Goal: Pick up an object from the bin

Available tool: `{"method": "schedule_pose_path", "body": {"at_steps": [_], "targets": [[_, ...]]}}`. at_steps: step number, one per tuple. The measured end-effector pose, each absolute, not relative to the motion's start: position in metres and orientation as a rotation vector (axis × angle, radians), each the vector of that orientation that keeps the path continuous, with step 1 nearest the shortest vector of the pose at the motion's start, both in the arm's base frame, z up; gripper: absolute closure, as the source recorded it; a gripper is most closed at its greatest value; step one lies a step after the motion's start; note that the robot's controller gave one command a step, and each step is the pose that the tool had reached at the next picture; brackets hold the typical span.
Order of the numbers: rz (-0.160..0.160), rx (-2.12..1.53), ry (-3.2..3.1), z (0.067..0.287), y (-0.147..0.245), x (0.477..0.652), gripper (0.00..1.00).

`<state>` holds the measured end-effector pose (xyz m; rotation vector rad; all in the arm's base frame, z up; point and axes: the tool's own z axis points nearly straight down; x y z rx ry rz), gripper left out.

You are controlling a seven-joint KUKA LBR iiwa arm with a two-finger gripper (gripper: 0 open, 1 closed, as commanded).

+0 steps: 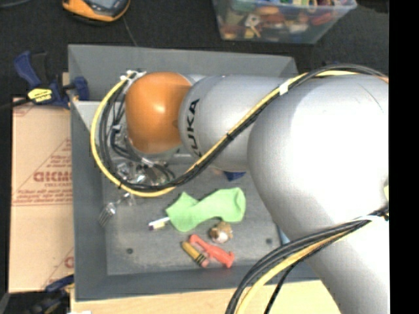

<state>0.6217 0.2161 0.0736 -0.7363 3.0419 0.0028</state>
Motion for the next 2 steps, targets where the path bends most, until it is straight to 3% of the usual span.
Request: {"method": "schedule_pose_path", "body": {"at_steps": [1,2], "targets": [[0.004,-0.734,3.044,0.085,0.216,0.621,1.00],[0.003,-0.731,3.048,0.130,0.215,0.620,1.00]]}}
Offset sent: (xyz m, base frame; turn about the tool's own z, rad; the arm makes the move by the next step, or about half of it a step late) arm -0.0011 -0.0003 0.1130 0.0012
